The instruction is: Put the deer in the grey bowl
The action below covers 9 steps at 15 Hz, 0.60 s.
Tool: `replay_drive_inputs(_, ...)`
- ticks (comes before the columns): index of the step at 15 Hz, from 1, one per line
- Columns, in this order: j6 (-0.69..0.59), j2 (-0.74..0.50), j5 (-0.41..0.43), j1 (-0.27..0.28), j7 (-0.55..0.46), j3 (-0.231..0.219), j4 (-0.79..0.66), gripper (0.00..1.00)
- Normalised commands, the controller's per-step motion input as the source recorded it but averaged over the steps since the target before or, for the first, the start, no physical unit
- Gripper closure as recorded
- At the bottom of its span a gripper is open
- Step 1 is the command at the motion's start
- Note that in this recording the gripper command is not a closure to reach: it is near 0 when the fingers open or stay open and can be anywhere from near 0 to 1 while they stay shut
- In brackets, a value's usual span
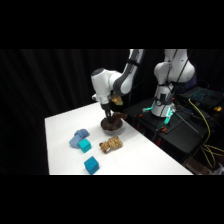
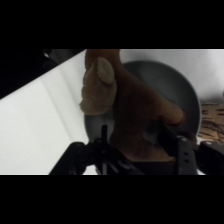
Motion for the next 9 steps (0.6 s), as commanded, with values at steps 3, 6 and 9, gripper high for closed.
replay_drive_inputs(3, -0.6, -0.63, 0.065, -0.139, -0.43, 0.023, 0.04, 0.0)
replay_drive_inputs(6, -0.64, -0.64, -0.037, -0.127, -0.29, -0.001, 0.17, 0.0)
replay_drive_inputs(9, -0.49, -0.46, -0.014, -0.098, -0.21, 0.009, 0.25, 0.0)
